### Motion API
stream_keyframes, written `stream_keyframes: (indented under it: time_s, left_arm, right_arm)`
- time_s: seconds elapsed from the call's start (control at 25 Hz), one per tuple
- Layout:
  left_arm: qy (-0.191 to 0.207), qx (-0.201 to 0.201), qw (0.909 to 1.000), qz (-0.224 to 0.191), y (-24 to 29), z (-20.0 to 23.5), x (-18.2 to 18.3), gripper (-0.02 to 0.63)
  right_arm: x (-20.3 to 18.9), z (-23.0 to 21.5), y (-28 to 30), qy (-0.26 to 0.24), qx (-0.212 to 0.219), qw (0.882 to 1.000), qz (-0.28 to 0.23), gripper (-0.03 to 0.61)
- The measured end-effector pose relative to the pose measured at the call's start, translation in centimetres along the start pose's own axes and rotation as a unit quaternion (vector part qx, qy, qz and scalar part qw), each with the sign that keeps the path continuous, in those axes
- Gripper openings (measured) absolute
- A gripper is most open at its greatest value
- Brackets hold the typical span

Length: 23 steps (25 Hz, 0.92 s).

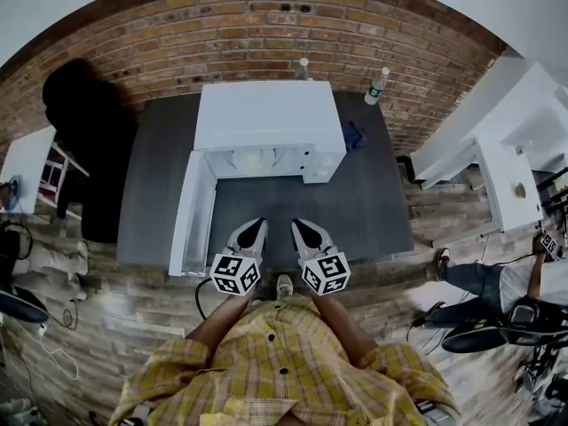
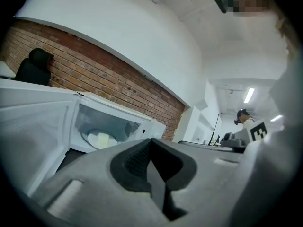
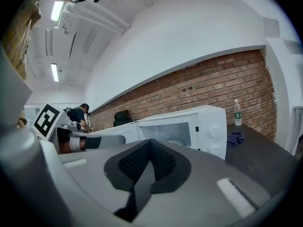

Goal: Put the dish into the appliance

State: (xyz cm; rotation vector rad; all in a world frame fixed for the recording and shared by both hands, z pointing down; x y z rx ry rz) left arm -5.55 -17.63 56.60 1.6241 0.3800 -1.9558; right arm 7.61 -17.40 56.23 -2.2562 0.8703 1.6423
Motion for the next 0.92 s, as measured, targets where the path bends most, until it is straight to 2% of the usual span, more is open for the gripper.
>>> stream_keyframes:
  time_s: [0.48, 0.92]
  left_arm:
    - [0.092, 0.004, 0.9957, -0.005, -0.9, -1.0, 1.0, 0.000]
    - [0.109, 0.010, 0.9940, -0.007, -0.8, -0.8, 1.1, -0.002]
  right_arm:
    - [-0.2, 0.6, -0.1, 0.003, 0.002, 1.000, -0.007, 0.003]
    - [0.0, 0.6, 0.3, -0.001, 0.005, 1.000, -0.007, 0.003]
Point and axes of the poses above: the fingertips, and each gripper's own axes: y forward along the fingers, z to its left, x out of its top, the point moved 5 cm from there along -y, backward along the fingers, and after that the axes turned 9 degrees about y, right-handed, at the moved point
